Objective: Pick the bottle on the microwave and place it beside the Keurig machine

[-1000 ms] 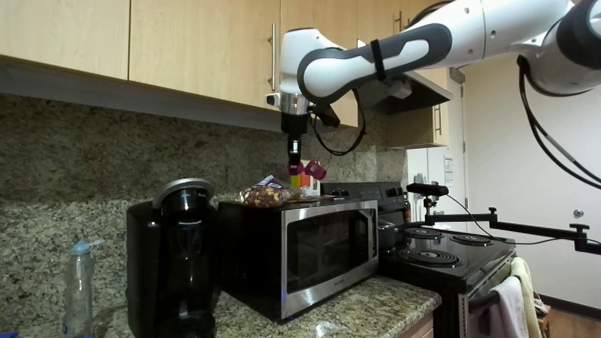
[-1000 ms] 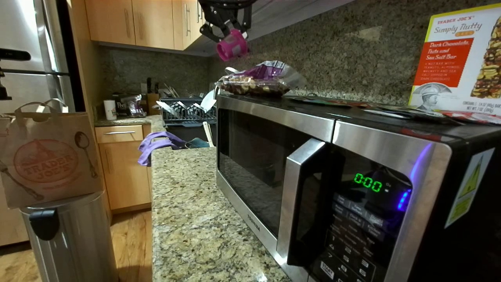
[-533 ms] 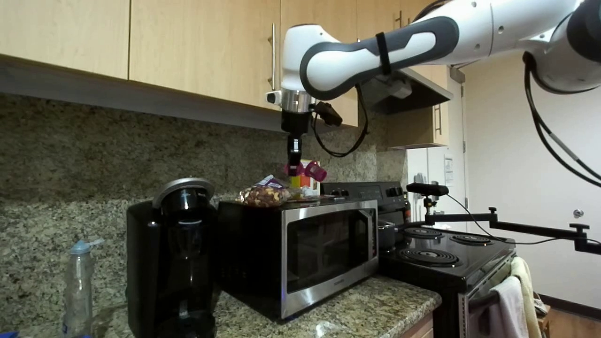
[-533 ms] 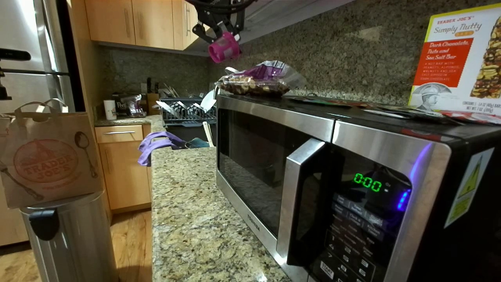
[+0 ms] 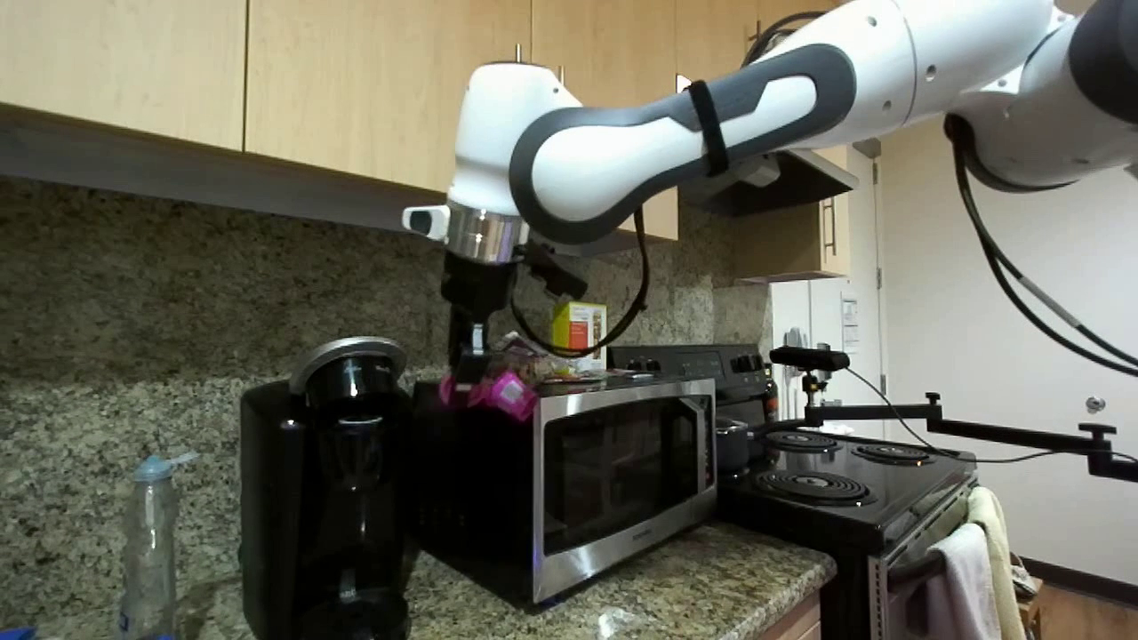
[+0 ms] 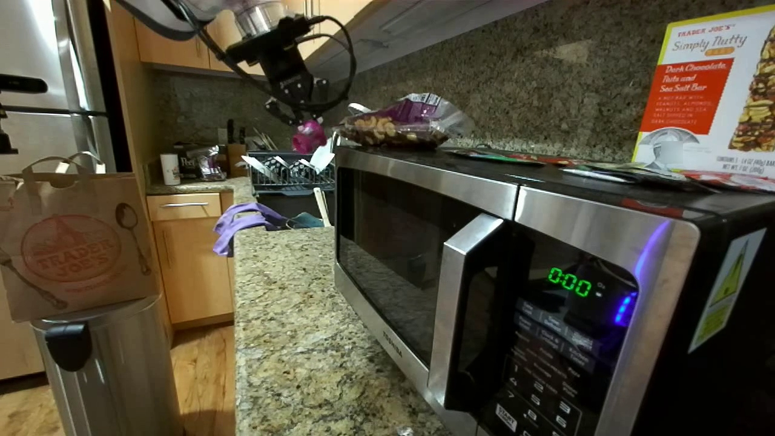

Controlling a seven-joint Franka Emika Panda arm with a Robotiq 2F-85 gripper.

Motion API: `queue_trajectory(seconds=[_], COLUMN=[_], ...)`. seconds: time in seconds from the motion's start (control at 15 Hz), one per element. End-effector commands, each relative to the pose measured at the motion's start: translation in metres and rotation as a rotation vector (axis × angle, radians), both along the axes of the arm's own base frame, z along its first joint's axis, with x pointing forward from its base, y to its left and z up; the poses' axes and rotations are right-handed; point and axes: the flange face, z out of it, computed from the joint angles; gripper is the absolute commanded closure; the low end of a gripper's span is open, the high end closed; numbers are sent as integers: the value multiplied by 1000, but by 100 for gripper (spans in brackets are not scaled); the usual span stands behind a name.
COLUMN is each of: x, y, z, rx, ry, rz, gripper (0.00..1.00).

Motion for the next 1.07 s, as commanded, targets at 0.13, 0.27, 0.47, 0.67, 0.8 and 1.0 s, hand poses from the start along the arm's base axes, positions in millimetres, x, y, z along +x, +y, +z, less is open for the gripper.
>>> queue_trajectory(seconds=[0.13,0.27,0.47,0.67,0.8,1.0], x=[-10,-8,-8,-11,-22,-38], y=[65,69,69,77,91,106], z=[-67,-69,-72,-76,-89,-123], rx=[43,28,26,81,91,105], ry=[85,87,91,77,45,-53], rz=[222,175,191,282,372,469], gripper=[89,82,82,89,89,89])
